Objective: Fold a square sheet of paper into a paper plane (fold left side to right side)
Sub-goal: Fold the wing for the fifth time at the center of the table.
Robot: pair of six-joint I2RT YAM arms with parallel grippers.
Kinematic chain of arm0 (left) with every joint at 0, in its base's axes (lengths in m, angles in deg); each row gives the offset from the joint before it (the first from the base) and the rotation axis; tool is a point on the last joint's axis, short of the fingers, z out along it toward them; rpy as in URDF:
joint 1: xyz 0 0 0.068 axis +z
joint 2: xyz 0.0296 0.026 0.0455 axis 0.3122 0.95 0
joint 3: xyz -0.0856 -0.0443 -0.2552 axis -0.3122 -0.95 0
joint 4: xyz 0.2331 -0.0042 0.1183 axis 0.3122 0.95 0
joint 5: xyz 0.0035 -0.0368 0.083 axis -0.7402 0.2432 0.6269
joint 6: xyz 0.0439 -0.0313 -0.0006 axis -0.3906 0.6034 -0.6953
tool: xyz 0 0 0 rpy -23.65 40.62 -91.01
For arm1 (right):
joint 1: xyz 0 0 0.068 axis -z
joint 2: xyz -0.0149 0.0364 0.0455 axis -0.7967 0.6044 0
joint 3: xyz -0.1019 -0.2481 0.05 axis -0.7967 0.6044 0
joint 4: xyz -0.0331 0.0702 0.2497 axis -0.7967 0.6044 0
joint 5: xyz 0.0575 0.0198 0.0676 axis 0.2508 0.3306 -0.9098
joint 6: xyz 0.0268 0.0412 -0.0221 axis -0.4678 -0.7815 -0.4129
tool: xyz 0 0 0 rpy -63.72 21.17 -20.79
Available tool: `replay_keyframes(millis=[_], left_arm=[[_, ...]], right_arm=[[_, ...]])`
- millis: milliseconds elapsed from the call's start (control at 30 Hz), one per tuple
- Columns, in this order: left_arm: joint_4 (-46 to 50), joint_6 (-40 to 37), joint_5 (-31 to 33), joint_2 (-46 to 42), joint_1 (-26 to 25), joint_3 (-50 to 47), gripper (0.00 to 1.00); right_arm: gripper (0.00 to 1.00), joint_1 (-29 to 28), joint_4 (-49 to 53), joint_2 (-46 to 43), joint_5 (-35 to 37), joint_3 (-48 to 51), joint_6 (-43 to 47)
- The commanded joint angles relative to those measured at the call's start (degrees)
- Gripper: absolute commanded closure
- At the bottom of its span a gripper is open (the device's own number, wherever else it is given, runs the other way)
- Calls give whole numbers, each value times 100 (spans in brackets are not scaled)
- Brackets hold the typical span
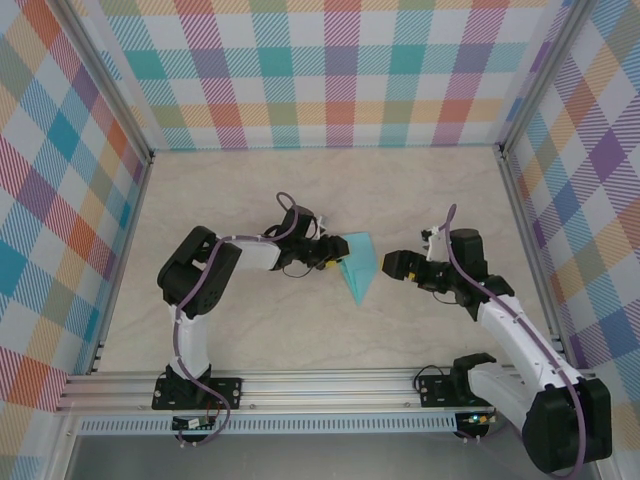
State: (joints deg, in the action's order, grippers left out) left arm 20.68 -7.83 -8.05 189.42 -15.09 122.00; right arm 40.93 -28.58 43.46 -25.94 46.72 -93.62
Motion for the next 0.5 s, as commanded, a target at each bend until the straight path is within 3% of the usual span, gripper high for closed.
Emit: replay_keyframes(millis=[0,233,467], left_arm=[[-260,-83,-154,-41,-74,251,64],[-172,-411,-345,-87,42,98,88],[-932,-676,-1004,-430,506,-685,96]], right_arm=[[0,154,-250,54,-453,125,39],[5,586,-926,817,-1246,218,125],[15,633,-1565,2520,-2141,-359,508]])
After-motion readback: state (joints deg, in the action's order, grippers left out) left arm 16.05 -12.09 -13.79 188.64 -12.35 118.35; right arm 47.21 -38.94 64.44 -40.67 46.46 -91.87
